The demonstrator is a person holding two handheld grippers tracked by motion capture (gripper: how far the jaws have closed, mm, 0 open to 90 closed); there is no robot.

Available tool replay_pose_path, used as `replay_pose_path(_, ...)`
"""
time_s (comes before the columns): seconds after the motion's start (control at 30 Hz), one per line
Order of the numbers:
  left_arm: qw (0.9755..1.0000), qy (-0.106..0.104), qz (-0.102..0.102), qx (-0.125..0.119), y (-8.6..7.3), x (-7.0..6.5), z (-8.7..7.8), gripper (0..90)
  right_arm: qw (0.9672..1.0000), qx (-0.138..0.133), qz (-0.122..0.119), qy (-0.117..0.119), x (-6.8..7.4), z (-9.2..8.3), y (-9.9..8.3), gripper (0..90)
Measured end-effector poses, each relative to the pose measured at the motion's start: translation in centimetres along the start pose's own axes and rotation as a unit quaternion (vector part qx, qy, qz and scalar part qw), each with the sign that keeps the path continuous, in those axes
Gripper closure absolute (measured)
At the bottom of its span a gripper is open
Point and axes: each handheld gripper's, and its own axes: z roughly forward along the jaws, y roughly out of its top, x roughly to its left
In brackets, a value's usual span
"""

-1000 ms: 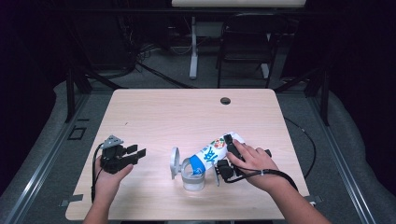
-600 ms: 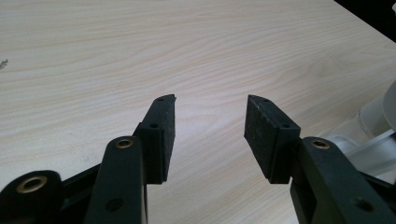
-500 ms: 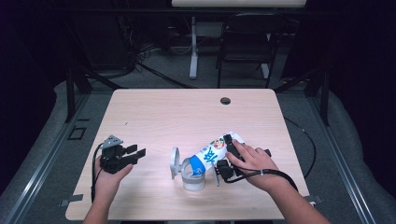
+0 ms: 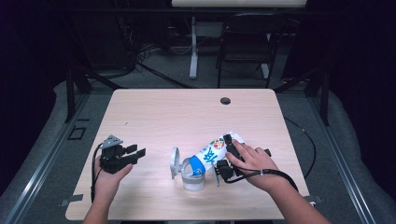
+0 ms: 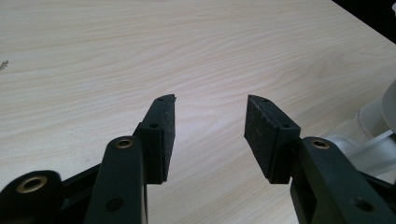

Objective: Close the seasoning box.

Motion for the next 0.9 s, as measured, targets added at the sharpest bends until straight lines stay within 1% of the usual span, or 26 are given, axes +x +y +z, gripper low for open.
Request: replay_pose_path(0.9, 1.0000, 0.002, -0.001, 0.000, -0.01, 0.05, 0.01, 53.7, 1.0000, -0.003, -0.006, -0.003, 0.02, 0.04, -0.02, 48.2)
